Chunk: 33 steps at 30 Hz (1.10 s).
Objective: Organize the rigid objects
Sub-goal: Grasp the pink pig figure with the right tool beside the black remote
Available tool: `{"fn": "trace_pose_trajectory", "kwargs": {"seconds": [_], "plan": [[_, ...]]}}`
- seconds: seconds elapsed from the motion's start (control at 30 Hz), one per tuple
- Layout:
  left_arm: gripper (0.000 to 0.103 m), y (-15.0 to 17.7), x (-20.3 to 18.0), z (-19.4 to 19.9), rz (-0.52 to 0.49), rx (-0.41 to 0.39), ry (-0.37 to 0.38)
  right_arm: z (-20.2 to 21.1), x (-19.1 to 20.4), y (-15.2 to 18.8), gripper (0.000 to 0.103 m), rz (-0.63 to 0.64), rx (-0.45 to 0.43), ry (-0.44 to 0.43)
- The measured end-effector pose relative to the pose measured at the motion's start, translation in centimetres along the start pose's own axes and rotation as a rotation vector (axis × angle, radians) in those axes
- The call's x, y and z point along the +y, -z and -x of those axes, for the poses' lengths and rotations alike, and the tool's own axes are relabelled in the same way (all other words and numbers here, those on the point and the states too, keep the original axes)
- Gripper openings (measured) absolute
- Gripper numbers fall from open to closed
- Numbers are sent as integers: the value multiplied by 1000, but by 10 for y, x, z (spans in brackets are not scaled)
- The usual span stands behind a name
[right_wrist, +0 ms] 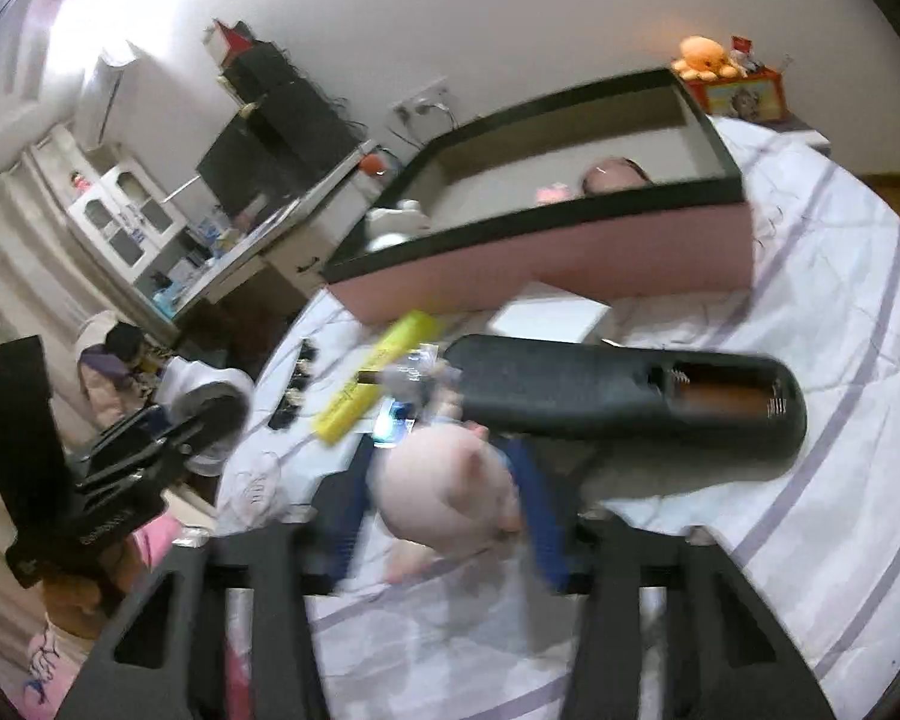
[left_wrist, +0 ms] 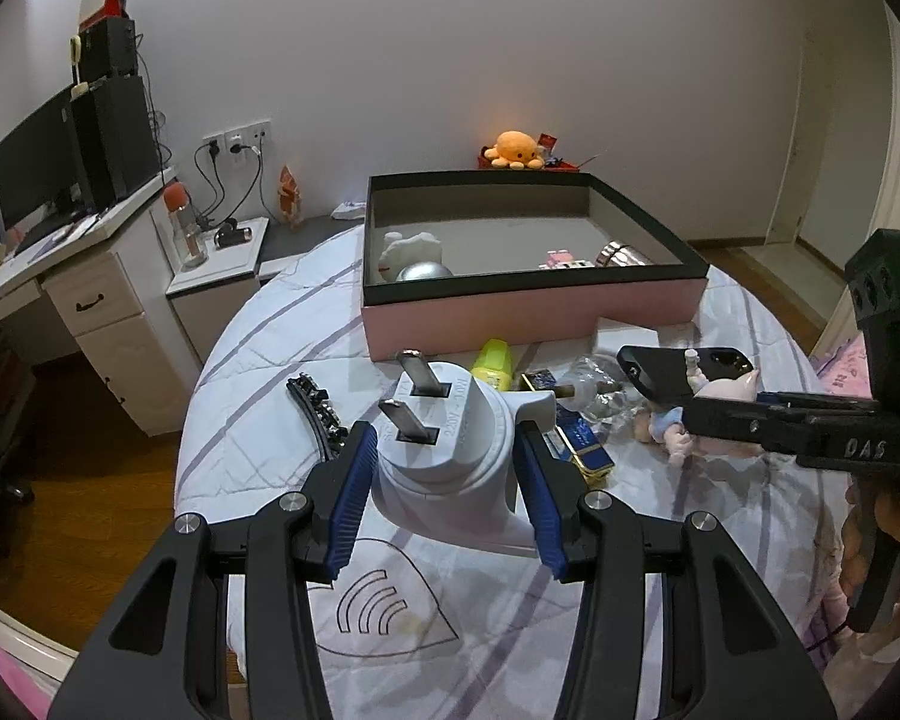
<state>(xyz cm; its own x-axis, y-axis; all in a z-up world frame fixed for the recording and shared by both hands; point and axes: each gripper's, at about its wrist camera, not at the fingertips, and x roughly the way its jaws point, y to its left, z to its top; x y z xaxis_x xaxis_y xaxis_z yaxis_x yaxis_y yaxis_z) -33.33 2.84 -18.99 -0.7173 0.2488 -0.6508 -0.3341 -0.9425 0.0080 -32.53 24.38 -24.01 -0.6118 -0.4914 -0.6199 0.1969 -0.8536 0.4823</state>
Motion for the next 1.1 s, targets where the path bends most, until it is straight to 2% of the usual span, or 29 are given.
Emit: {"fn": "trace_pose_trajectory", "kwargs": {"seconds": [0.17,0.27,0.5,0.6,0.67,0.7,0.97,1.1], "plan": [[48,2,-2,10,3,-12,0,-7,23,7,43,130,42,204],[48,3,-1,15,11,-18,1,-13,18,15,43,128,58,273],[48,5,-3,20,9,-17,-2,-14,11,20,45,122,58,279],[48,5,-4,23,6,-19,-3,-12,12,21,43,158,67,257],[48,5,-2,26,15,-25,-1,-9,13,21,40,160,72,201],[48,5,-2,27,19,-26,-1,-6,13,20,36,147,73,156],[48,5,-4,37,9,-41,-4,1,8,13,35,19,11,-48],[48,4,-3,40,13,-46,-10,5,13,4,35,17,-19,-71]]}}
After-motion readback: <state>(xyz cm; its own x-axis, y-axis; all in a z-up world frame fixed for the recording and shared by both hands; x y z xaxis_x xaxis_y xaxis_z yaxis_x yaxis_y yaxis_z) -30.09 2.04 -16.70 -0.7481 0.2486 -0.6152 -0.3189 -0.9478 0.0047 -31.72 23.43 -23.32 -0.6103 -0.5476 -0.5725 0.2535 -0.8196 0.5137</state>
